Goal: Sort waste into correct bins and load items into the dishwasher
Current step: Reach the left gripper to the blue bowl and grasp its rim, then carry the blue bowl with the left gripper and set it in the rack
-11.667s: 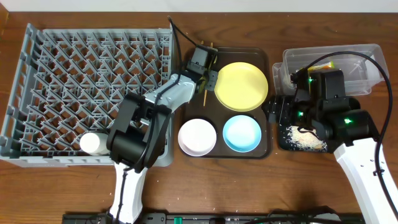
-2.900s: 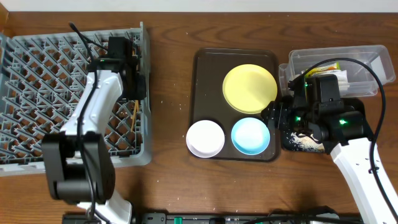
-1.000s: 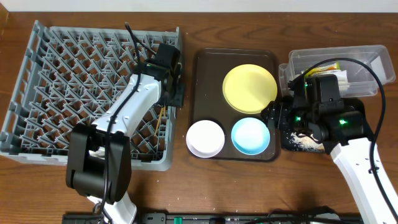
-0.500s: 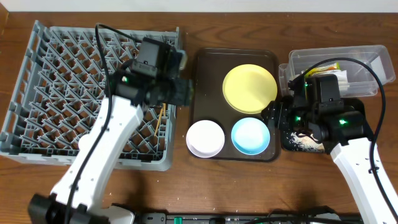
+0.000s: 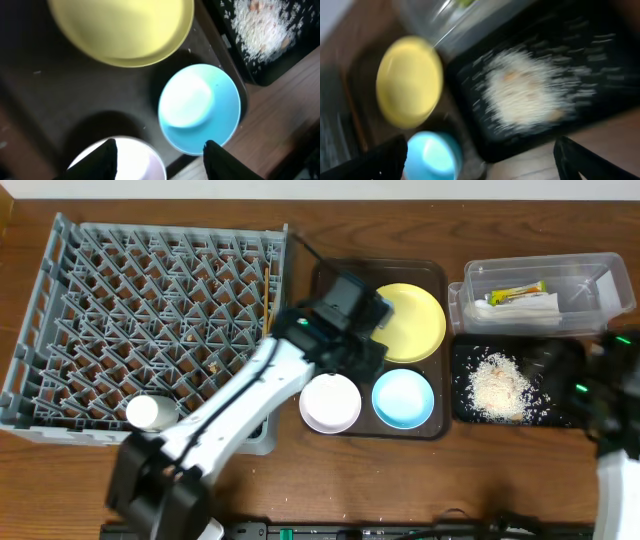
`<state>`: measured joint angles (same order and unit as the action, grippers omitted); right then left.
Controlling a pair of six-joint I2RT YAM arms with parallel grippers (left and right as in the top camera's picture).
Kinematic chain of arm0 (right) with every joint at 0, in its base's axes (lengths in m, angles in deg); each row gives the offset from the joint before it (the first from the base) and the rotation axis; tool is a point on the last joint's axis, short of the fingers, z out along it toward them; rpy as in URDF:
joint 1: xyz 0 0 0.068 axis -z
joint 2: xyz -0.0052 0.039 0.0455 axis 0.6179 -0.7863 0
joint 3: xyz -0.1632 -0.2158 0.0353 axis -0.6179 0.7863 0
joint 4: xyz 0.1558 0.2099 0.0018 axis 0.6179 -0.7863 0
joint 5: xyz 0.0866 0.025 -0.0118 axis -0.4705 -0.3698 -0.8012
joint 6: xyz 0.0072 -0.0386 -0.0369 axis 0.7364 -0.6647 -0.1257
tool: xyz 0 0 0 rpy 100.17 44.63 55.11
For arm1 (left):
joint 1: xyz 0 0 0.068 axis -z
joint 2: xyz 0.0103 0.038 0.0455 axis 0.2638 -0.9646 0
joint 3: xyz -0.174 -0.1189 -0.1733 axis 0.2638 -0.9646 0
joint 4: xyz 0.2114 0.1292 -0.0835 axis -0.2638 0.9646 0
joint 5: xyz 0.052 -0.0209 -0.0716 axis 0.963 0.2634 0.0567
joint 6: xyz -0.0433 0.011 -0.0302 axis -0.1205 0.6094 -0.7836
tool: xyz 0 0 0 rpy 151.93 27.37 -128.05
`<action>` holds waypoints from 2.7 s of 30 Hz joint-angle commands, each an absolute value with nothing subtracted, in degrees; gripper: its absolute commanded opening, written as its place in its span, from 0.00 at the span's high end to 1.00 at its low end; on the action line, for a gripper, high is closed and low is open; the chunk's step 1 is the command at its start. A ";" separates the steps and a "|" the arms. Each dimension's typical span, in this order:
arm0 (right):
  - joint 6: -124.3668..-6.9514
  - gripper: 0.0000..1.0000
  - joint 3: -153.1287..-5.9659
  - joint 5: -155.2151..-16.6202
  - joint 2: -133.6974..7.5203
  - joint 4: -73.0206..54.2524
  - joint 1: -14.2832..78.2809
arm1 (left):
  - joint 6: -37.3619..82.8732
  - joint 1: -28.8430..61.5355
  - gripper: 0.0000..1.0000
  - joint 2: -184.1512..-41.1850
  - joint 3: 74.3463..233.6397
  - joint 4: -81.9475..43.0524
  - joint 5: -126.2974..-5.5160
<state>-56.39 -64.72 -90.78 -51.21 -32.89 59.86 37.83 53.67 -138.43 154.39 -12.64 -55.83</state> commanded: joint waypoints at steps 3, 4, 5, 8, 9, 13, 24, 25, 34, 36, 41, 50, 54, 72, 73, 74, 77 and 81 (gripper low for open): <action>-55.78 0.01 -64.43 -94.82 -48.81 -35.21 66.26 | 37.89 56.20 0.49 -146.99 154.01 -15.33 -53.47; -55.80 0.01 -64.43 -94.80 -49.00 -35.34 65.98 | 37.91 56.64 0.51 -148.37 154.01 -15.79 -53.47; -55.80 0.01 -64.43 -94.80 -49.24 -35.40 65.69 | 37.91 57.08 0.53 -149.66 154.01 -16.29 -53.45; -55.80 0.01 -64.43 -94.76 -49.72 -35.38 65.47 | 37.91 58.34 0.55 -152.90 154.01 -17.91 -53.45; -55.80 0.01 -64.43 -94.67 -49.90 -35.38 65.52 | 37.91 58.67 0.57 -153.84 154.01 -18.45 -53.43; -55.80 0.01 -64.43 -94.67 -50.33 -35.38 65.52 | 37.89 59.66 0.66 -157.38 154.01 -19.96 -51.24; -55.82 0.01 -64.43 -94.65 -50.36 -36.24 65.52 | 36.21 59.63 0.93 -157.20 154.85 -20.05 -51.09; -55.80 0.01 -64.43 -94.65 -50.36 -36.24 65.52 | 35.90 59.63 0.93 -155.72 155.15 -19.61 -51.09; -55.80 0.01 -64.43 -94.65 -50.36 -36.24 65.52 | 35.97 58.26 0.93 -137.68 155.85 -13.21 -25.06; -55.80 0.01 -64.43 -94.65 -50.36 -36.24 65.52 | 36.01 57.40 0.93 -134.86 155.85 -12.07 -14.85; -55.80 0.01 -64.43 -94.65 -50.36 -36.24 65.52 | 36.51 52.81 0.93 -132.31 155.83 -12.92 9.15; -55.80 0.01 -64.43 -94.65 -50.36 -36.24 65.52 | 42.68 37.82 0.92 -138.86 155.61 -23.76 22.18; -55.80 0.01 -64.43 -94.65 -50.36 -36.24 65.52 | 47.95 32.99 0.92 -143.85 155.61 -31.44 22.85; -55.80 0.01 -64.43 -94.65 -50.36 -36.24 65.52 | 56.43 33.14 0.92 -155.96 155.61 -43.81 27.18; -55.82 0.01 -64.43 -94.65 -50.36 -36.24 65.52 | 56.40 33.51 0.92 -155.96 155.61 -43.68 27.18; -55.80 0.01 -64.43 -94.65 -50.36 -36.24 65.52 | 56.40 34.00 0.93 -155.96 155.61 -43.48 27.18; -55.80 0.01 -64.43 -94.65 -50.36 -36.24 65.52 | 56.40 35.72 0.92 -155.96 155.57 -42.50 27.16; -55.80 0.01 -64.43 -94.65 -50.36 -36.24 65.52 | 55.99 37.69 0.92 -155.96 155.57 -39.87 27.14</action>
